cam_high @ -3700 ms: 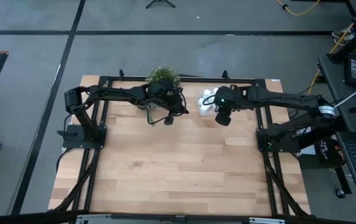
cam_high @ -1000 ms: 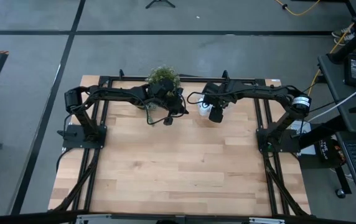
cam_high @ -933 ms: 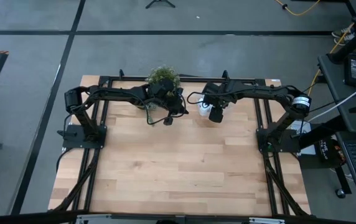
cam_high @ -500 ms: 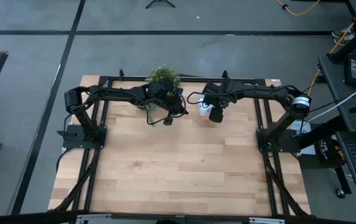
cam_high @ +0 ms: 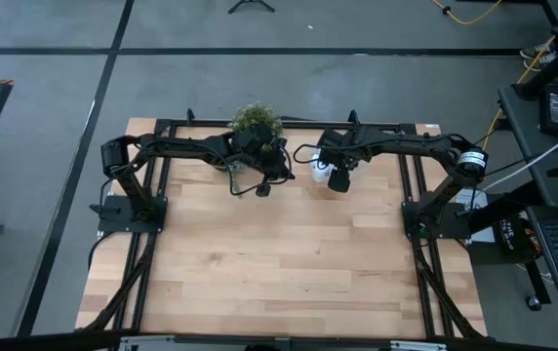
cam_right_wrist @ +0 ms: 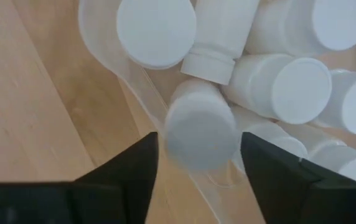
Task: Pick and place pill bottles into a basket
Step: Put the white pill bottle into the transparent bin, then return to Home Position
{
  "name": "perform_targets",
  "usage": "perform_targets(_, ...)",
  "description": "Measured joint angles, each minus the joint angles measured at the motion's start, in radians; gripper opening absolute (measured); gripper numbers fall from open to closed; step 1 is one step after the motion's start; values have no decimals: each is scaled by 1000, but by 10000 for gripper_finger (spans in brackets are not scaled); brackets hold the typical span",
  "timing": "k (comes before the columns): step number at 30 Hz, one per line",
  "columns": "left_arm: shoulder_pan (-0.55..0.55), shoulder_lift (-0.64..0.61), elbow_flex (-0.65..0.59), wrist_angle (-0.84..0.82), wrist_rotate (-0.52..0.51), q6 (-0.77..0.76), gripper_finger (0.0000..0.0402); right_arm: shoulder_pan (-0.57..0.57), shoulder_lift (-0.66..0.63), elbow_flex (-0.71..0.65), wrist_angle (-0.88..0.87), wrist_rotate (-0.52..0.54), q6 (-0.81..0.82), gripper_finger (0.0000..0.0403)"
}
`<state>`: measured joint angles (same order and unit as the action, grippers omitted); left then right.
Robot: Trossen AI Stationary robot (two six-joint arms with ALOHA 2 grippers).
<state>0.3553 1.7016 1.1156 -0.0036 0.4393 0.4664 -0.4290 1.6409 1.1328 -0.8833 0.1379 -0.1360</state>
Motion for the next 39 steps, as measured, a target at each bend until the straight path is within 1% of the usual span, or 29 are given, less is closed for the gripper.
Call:
perform_targets(3,0,0,0,0,0,0,6,0,0,0,0,0,0,249)
perform_targets(5,0,0,0,0,0,0,7,0,0,0,0,0,0,258)
perform_targets(10,0,0,0,0,0,14,5,0,0,3,-8,0,-4,262)
perform_targets(14,0,0,0,0,0,28,2,0,0,50,-59,1,-4,261)
perform_targets(16,0,0,0,-1,0,24,2,0,-13,73,-77,2,-9,253)
perform_targets(19,0,0,0,-1,0,11,5,0,-62,89,-78,3,-32,230)
perform_targets(23,-2,0,0,13,0,38,6,0,-176,89,-81,22,-29,180)
perform_targets(28,4,-1,0,129,-12,-65,2,11,-323,89,-80,54,26,97)
perform_targets(30,4,-14,-1,138,-19,-76,2,28,-367,87,-77,56,48,59)
perform_targets(32,3,-44,-2,142,-65,-70,1,53,-409,63,-63,56,47,21)
perform_targets(33,3,-63,-2,136,-94,-63,1,65,-429,41,-47,55,47,11)
perform_targets(35,3,-110,-2,116,-143,-62,2,92,-469,-12,3,55,54,11)
perform_targets(39,3,-222,-2,65,-148,-61,1,136,-548,-164,124,55,55,14)
